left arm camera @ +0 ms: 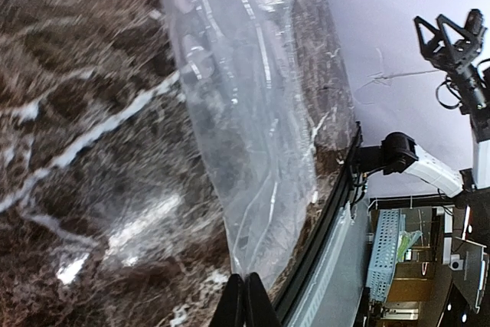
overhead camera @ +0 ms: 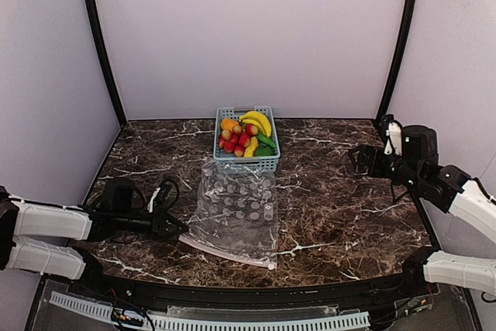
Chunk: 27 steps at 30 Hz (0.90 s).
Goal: Place the food in the zip-top bag and seal the zipper
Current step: Pick up the zipper food storage bag at the center of the board, then pass from the left arm to the right
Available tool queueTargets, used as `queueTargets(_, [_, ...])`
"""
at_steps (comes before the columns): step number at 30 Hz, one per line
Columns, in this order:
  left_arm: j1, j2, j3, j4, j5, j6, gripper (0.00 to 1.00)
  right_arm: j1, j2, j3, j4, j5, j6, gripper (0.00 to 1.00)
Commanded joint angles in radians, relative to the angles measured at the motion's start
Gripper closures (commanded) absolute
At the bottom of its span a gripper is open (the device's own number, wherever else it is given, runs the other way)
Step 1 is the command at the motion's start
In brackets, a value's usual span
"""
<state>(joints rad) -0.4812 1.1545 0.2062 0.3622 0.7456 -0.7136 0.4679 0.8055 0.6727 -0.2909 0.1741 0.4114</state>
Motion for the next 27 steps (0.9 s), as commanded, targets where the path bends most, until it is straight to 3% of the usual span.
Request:
queueTargets(1, [-0.005, -0.11, 0.083, -0.054, 0.016, -0.064, 0.99, 0.057, -0.004, 0.009, 0.046, -0.064, -0.05, 0.01])
queueTargets(7, [-0.005, -0.148, 0.206, -0.195, -0.021, -0.149, 0.99, 0.21, 0.059, 0.041, 0.098, -0.047, -0.073, 0.03])
queueTargets(14, [-0.005, -0.143, 0.295, -0.227, -0.033, -0.227, 0.99, 0.499, 0.243, 0.149, 0.111, 0.067, -0.114, 0.08])
queueTargets(20, [-0.005, -0.134, 0.331, -0.251, -0.057, -0.22, 0.99, 0.717, 0.394, 0.24, 0.105, 0.064, -0.162, 0.09])
queueTargets(27, [-0.005, -0.121, 0.34, -0.244, -0.059, -0.219, 0.99, 0.781, 0.52, 0.295, 0.055, 0.073, -0.189, 0.15])
